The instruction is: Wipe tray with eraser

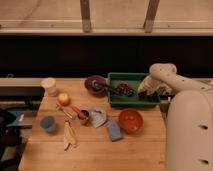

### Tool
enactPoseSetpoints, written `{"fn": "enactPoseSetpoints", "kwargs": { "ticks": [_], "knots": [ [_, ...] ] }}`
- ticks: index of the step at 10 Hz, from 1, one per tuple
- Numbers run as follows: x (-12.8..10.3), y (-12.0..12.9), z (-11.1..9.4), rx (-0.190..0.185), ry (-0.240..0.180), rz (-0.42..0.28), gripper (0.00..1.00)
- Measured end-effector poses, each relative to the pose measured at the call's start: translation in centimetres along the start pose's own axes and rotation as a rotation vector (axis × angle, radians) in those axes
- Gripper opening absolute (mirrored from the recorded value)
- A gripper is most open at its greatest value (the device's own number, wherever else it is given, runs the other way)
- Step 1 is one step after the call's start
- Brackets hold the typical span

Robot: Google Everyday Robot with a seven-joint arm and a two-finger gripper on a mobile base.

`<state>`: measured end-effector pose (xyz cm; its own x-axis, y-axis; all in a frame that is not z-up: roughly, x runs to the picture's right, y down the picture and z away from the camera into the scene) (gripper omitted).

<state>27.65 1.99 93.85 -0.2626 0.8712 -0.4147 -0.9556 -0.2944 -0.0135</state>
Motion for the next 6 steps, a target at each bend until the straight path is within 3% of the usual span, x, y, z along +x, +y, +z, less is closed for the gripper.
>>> {"fn": "enactPoseSetpoints", "kwargs": {
  "ticks": [4,6],
  "knots": [
    [0.0,0.1,0.1,-0.003,0.004,-0.003,0.11],
    [0.2,-1.5,0.6,-0.047,0.033,0.064,0.11]
  ]
}}
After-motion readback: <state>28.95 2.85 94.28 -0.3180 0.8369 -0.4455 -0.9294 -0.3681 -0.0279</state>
